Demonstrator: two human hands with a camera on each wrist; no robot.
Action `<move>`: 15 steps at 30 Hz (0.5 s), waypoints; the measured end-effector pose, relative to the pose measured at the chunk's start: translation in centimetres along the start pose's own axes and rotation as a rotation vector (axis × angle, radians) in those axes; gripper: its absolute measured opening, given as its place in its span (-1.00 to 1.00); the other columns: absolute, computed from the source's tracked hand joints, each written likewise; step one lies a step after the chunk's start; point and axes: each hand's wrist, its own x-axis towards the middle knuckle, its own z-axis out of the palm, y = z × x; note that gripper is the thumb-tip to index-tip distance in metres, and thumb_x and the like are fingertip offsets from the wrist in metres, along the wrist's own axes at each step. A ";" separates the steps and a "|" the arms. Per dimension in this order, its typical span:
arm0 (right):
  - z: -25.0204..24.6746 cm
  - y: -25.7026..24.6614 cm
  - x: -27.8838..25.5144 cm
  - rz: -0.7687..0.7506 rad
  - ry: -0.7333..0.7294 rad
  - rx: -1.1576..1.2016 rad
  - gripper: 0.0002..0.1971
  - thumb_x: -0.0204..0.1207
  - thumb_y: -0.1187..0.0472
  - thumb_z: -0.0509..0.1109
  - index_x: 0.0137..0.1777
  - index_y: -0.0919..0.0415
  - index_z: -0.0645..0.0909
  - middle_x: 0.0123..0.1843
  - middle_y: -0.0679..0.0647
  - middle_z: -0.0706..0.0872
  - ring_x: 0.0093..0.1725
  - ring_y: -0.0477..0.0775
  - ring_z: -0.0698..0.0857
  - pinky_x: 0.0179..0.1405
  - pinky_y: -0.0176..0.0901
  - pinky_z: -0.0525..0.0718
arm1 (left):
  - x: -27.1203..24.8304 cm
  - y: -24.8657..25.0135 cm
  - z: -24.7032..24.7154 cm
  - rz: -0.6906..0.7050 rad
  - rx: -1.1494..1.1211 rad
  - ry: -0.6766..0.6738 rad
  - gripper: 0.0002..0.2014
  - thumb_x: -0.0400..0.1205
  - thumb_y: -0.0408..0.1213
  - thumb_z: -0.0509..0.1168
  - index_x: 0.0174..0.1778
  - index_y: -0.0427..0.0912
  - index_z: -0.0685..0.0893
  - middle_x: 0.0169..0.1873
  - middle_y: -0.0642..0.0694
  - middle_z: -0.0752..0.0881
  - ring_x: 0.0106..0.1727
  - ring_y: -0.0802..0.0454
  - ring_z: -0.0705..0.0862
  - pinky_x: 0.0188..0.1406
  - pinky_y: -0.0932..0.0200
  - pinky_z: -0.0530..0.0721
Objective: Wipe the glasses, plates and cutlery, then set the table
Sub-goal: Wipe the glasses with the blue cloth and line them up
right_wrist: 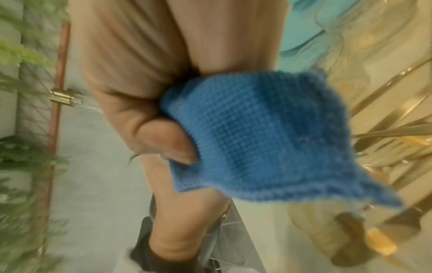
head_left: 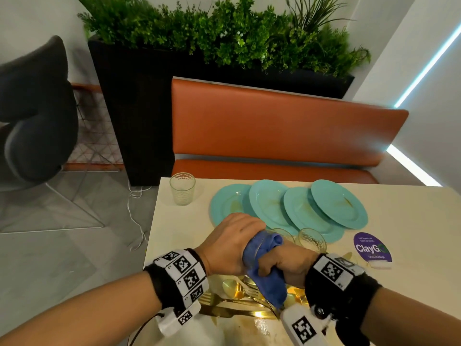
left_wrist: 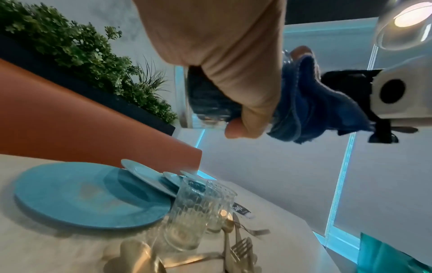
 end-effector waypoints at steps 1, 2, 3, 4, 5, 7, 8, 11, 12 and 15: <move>-0.1 0.4 0.3 -0.026 -0.023 -0.083 -0.69 0.21 0.53 0.33 -0.01 0.61 0.58 -0.04 0.54 0.62 0.14 0.47 0.61 0.06 0.08 0.62 | 0.2 0.0 -0.4 -0.009 -0.006 -0.031 -0.35 0.16 -0.10 0.58 0.13 -0.13 0.50 -0.09 -0.07 0.68 -0.10 -0.01 0.62 -0.01 0.11 0.54; 0.0 0.9 0.6 -0.049 -0.042 -0.236 -0.75 0.21 0.46 0.39 -0.08 0.43 0.58 -0.17 0.34 0.62 0.07 0.30 0.60 -0.01 -0.02 0.60 | 0.3 0.1 -0.8 -0.039 -0.028 -0.106 -0.32 0.14 -0.09 0.59 0.15 -0.14 0.52 -0.07 -0.05 0.67 -0.08 0.01 0.62 0.02 0.16 0.55; 0.2 0.9 0.5 -0.088 -0.092 -0.508 -0.77 0.28 0.43 0.43 -0.08 0.26 0.55 -0.24 0.12 0.55 0.00 0.15 0.54 -0.06 -0.10 0.58 | 0.4 0.3 -1.2 -0.082 -0.056 -0.207 -0.31 0.13 -0.10 0.61 0.17 -0.14 0.53 -0.06 0.00 0.66 -0.07 0.06 0.61 0.01 0.20 0.57; 0.4 1.2 0.7 -0.091 -0.119 -0.727 -0.80 0.40 0.38 0.41 0.00 0.24 0.55 -0.24 0.04 0.48 -0.03 0.11 0.51 -0.05 -0.10 0.55 | 0.6 0.5 -1.5 -0.127 -0.086 -0.322 -0.30 0.13 -0.17 0.64 0.17 -0.12 0.54 -0.05 0.04 0.64 -0.07 0.11 0.59 -0.03 0.24 0.58; 0.5 1.7 1.0 -0.150 -0.123 -0.957 -0.78 0.50 0.35 0.34 0.14 0.29 0.56 -0.18 0.07 0.44 -0.02 0.16 0.55 0.02 -0.05 0.55 | 0.8 0.5 -1.6 -0.164 -0.119 -0.421 -0.29 0.12 -0.24 0.66 0.18 -0.10 0.54 -0.06 0.06 0.64 -0.08 0.13 0.59 -0.10 0.27 0.57; 1.2 2.3 1.5 -0.165 -0.105 -1.132 -0.70 0.59 0.34 0.22 0.28 0.39 0.53 -0.10 0.16 0.44 0.11 0.29 0.63 0.11 0.03 0.55 | 1.1 0.5 -1.5 -0.213 -0.171 -0.519 -0.28 0.11 -0.34 0.66 0.18 -0.12 0.54 -0.05 0.00 0.69 -0.08 0.08 0.66 -0.19 0.26 0.59; 1.4 2.5 1.6 -0.170 -0.088 -1.138 -0.70 0.60 0.34 0.20 0.28 0.40 0.54 -0.06 0.24 0.53 0.16 0.31 0.64 0.11 0.04 0.54 | 1.1 0.5 -1.3 -0.224 -0.179 -0.517 -0.28 0.11 -0.35 0.66 0.18 -0.13 0.55 -0.04 -0.02 0.70 -0.08 0.05 0.67 -0.19 0.24 0.60; 1.1 2.9 2.6 -0.173 -0.132 -1.090 -0.79 0.55 0.40 0.26 0.11 0.45 0.63 0.08 0.36 0.67 0.11 0.29 0.63 0.12 0.01 0.51 | 0.4 0.5 -0.8 -0.237 -0.150 -0.424 -0.32 0.12 -0.29 0.65 0.14 -0.10 0.54 -0.02 0.01 0.66 -0.06 0.08 0.62 -0.15 0.22 0.59; 1.0 3.0 3.1 -0.110 -0.165 -0.942 -0.90 0.46 0.45 0.33 -0.11 0.43 0.68 -0.07 0.34 0.70 -0.02 0.28 0.63 0.04 0.03 0.52 | -0.1 0.5 -0.3 -0.216 -0.126 -0.363 -0.34 0.12 -0.24 0.65 0.11 -0.10 0.54 -0.04 0.01 0.63 -0.06 0.09 0.59 -0.12 0.23 0.57; 0.4 2.9 4.6 -0.131 -0.012 -0.551 -0.78 0.00 0.47 0.38 -0.69 0.15 0.57 -0.54 0.06 0.60 -0.35 0.13 0.55 -0.25 -0.04 0.51 | -0.9 -0.1 0.7 -0.168 -0.042 -0.176 -0.36 0.09 -0.08 0.63 0.03 -0.17 0.56 -0.12 -0.03 0.65 -0.11 0.10 0.53 -0.07 0.40 0.36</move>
